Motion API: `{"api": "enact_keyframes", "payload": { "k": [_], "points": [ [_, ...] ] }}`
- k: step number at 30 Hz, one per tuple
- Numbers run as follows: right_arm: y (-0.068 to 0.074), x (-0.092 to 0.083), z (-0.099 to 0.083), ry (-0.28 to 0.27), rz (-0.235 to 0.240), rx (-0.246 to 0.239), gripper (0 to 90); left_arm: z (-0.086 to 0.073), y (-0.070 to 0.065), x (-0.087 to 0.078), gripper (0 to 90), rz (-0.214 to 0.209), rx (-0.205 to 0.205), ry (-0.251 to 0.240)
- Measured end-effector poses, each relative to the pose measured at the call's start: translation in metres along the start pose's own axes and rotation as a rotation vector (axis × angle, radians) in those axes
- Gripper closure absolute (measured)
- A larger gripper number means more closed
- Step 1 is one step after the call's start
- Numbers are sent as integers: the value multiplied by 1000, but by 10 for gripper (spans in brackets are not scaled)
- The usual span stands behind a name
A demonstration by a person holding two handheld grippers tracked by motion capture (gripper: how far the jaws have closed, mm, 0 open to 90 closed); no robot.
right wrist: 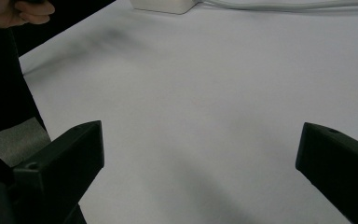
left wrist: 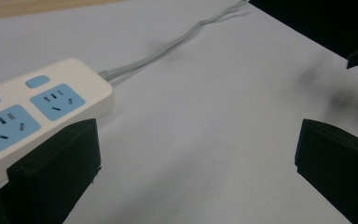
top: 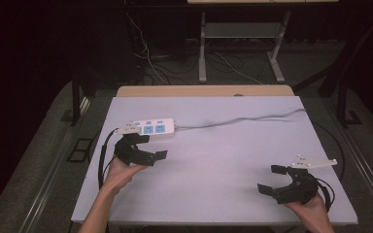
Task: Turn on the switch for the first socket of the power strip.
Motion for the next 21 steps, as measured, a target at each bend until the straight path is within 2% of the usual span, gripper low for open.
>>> {"api": "enact_keyframes", "payload": {
  "k": [8, 21],
  "points": [
    [1, 1, 0, 1, 2, -3, 6, -18, -13, -3, 0, -10, 1, -14],
    [1, 1, -1, 2, 4, 2, 6, -51, -29, -1, 0, -2, -10, 2]
  ]
}}
Point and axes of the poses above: each handheld gripper's, and its own axes: x roughly forward along the jaws, z roughly out of its top, y roughly to its left, the point moved 9 cm from there along x, roughly forward along the jaws, and after that the axes turned 7 degrees about y, right-handed, at the moved point
